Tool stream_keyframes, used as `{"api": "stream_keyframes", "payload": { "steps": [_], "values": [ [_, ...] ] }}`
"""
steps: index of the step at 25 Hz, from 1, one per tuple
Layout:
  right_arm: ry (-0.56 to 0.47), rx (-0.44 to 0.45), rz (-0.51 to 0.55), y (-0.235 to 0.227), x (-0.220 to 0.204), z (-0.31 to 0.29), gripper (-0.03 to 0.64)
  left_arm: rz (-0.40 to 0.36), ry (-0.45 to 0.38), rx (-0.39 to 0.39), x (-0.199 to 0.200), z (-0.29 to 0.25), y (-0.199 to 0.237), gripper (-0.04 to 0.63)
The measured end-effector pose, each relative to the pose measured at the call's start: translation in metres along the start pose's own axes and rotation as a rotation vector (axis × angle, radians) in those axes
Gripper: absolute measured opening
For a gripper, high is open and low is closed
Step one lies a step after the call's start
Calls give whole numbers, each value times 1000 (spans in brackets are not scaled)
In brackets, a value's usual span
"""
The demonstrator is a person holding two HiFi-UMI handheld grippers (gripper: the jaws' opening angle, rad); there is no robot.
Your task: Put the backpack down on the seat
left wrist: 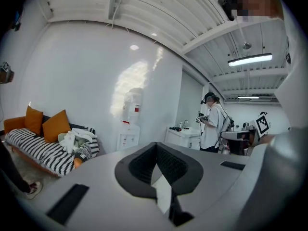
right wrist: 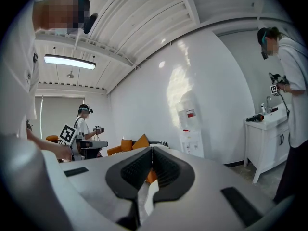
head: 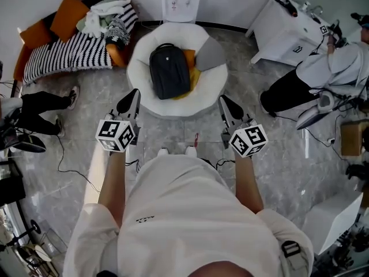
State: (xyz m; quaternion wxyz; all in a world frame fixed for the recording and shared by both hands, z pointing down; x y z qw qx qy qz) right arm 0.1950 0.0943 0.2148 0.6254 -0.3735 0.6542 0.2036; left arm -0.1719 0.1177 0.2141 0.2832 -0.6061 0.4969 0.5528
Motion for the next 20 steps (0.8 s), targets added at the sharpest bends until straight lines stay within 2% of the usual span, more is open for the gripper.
{"api": "stream_keyframes", "payload": {
  "steps": [20],
  "values": [
    [13,-24,1,-5,-4,6,25,-5,23,2,-7,-4,-4,17]
  ]
}}
Point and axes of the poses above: the fingertips, and each gripper's own axes: z backward along the fingers, y to its left, x out of its top, the point moved 9 cm from there along z, backward along the fingers, and after that the axes turned 1 degree about z, right-handed, at the moved point
